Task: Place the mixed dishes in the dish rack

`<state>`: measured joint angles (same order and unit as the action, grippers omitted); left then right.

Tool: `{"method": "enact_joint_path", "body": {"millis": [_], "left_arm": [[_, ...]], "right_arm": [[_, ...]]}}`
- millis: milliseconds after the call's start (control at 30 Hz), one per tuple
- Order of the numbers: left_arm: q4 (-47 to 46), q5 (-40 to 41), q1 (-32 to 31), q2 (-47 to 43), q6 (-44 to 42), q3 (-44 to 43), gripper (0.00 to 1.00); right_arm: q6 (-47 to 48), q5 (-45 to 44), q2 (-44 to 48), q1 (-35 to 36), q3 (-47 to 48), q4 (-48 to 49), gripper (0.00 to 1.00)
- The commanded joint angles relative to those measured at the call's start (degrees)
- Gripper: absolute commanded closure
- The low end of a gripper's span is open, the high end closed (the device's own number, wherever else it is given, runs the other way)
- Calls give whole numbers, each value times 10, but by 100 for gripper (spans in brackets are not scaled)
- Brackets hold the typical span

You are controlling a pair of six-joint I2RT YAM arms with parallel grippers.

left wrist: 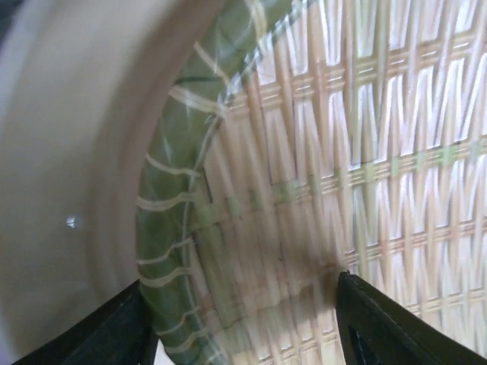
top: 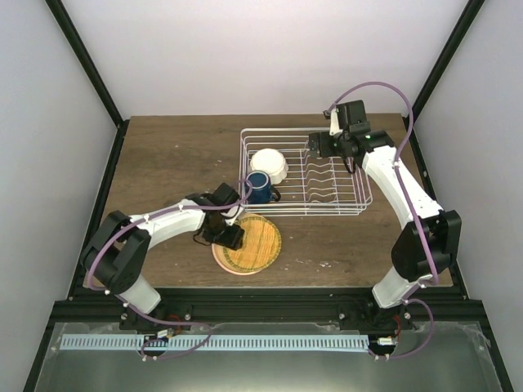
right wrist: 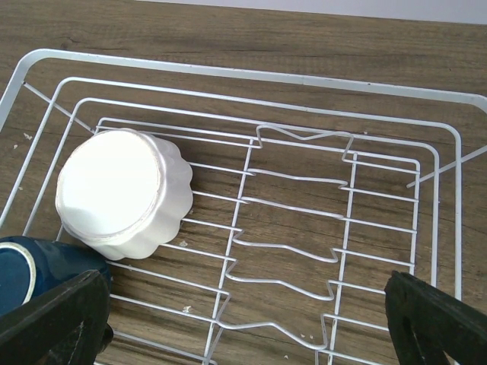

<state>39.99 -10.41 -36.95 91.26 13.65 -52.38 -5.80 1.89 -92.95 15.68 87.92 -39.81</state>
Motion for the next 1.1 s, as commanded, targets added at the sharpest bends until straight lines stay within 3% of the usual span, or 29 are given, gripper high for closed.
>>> {"method": "enact_joint_path", "body": {"millis": [0, 167, 400, 700, 1067], "left_arm": [[-36, -58, -1, 20, 5, 20, 44], [-39, -69, -2, 16, 0, 20, 66], [-26, -71, -2, -3, -8, 13, 77], [-18, -98, -2, -27, -8, 8, 99], [1, -110, 3, -59, -9, 3, 100]], "right_arm": [[7, -2, 16, 2, 5, -2, 0], [5, 2, 15, 2, 6, -2, 0], [6, 1, 16, 2, 1, -2, 0], [11, 5, 30, 2, -8, 0, 0], [13, 22, 36, 2, -16, -5, 0]]}}
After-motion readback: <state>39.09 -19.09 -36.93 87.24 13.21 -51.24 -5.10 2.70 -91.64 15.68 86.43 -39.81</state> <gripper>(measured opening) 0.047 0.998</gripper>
